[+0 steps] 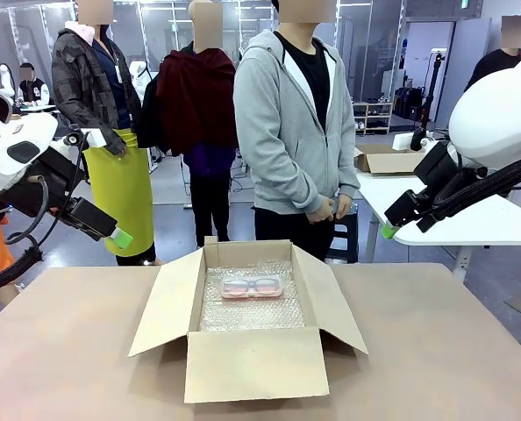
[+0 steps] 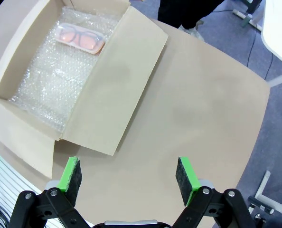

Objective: Pack the glasses set securely to prepare it for shipping.
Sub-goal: Put the Glasses case from the right side of the table into the Package Box.

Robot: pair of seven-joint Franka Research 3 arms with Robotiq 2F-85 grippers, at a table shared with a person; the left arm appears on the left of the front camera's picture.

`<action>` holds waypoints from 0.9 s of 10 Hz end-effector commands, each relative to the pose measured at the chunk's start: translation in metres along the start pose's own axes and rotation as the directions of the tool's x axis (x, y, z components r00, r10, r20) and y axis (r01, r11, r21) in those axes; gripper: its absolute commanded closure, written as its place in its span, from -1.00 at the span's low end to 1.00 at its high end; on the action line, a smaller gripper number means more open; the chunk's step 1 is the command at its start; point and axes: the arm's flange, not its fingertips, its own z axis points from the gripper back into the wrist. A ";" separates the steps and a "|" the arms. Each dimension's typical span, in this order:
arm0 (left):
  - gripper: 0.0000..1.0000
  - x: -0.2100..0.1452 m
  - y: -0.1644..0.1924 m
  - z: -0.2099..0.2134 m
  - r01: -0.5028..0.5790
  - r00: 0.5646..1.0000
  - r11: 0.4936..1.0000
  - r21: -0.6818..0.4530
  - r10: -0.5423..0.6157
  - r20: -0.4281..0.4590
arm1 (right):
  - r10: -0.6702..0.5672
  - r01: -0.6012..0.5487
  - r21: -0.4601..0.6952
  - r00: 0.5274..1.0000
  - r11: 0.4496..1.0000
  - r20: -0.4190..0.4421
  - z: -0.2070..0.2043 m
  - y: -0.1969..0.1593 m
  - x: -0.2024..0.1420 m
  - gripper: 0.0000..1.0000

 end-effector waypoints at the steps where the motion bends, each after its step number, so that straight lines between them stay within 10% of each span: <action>1: -1.00 0.000 0.002 0.001 0.012 1.000 1.000 -0.016 -0.012 0.013 | -0.006 0.006 0.001 1.000 1.000 -0.012 0.001 0.001 0.003 -1.00; 9: -1.00 0.000 0.002 0.001 0.012 1.000 1.000 -0.016 -0.012 0.013 | -0.006 0.006 0.001 1.000 1.000 -0.012 0.001 0.001 0.003 -1.00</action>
